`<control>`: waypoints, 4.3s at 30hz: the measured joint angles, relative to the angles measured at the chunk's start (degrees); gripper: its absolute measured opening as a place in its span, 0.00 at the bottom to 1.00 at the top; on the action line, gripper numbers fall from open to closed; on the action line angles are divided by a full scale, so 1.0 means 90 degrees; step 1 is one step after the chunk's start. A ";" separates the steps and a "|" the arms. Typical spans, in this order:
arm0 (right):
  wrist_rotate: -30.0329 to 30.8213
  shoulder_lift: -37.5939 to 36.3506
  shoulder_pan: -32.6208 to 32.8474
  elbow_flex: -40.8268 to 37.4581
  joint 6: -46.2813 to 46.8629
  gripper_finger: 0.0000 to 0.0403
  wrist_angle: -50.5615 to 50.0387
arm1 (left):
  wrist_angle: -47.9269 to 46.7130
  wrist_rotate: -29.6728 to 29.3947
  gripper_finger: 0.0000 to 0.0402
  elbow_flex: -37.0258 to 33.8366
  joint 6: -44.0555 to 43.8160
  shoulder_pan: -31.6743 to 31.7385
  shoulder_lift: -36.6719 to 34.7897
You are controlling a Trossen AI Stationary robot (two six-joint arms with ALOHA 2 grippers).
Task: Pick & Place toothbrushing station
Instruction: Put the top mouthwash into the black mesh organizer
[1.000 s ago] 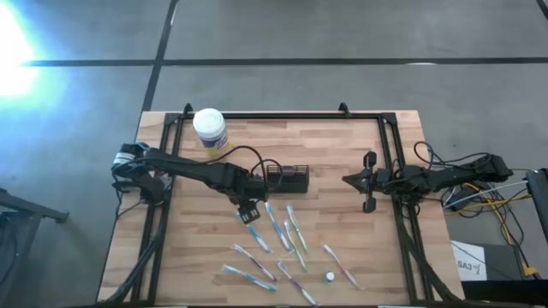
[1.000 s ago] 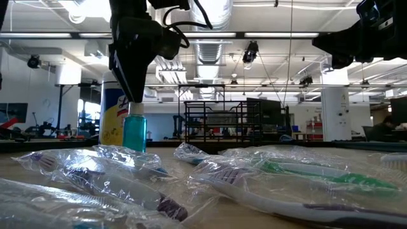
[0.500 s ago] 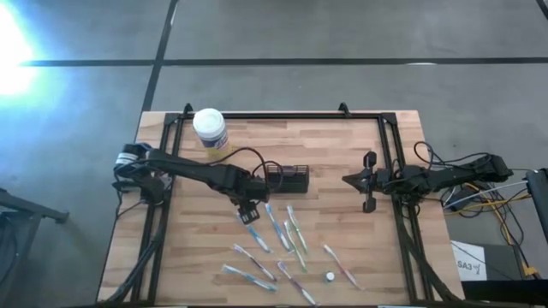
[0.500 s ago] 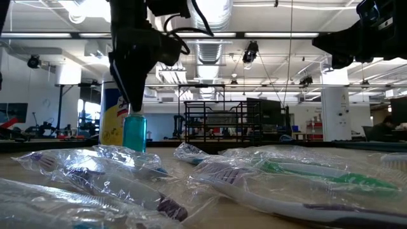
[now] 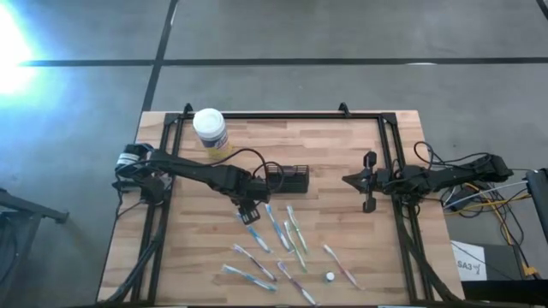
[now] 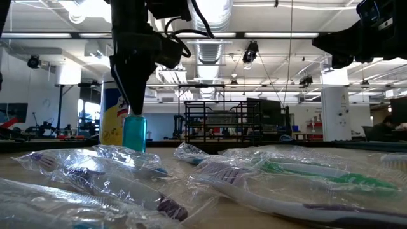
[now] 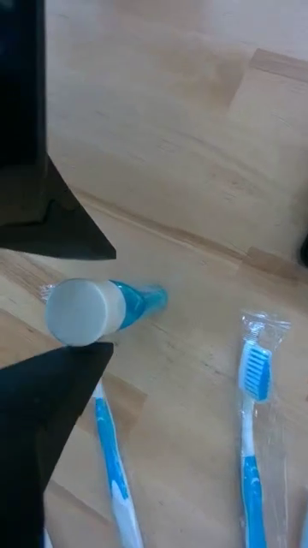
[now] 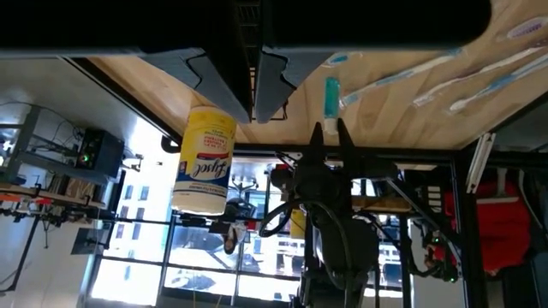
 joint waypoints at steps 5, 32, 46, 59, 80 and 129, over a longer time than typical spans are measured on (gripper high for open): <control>0.0000 0.0000 0.0000 0.0000 -0.0001 0.03 0.0000 | 0.0000 0.0005 0.27 0.0000 0.0043 0.0000 -0.0010; -0.0002 0.0000 0.0000 0.0000 -0.0047 0.03 -0.0002 | -0.0833 -0.0678 0.24 0.3301 0.2446 0.0259 -0.0034; 0.0005 -0.0002 -0.0004 0.0000 -0.0215 0.03 -0.0007 | -0.2081 -0.0777 0.24 0.5601 0.3806 0.0891 0.1495; 0.0009 -0.0002 0.0000 0.0000 -0.0242 0.03 -0.0058 | -0.2590 -0.0566 0.25 0.5910 0.4441 0.0969 0.2523; 0.0013 -0.0007 0.0000 0.0000 -0.0268 0.03 -0.0052 | -0.2229 -0.0442 0.25 0.5728 0.4465 0.0988 0.2509; 0.0017 -0.0007 -0.0002 0.0000 -0.0285 0.03 -0.0053 | -0.0565 -0.0109 0.25 0.3852 0.4691 0.1218 0.2514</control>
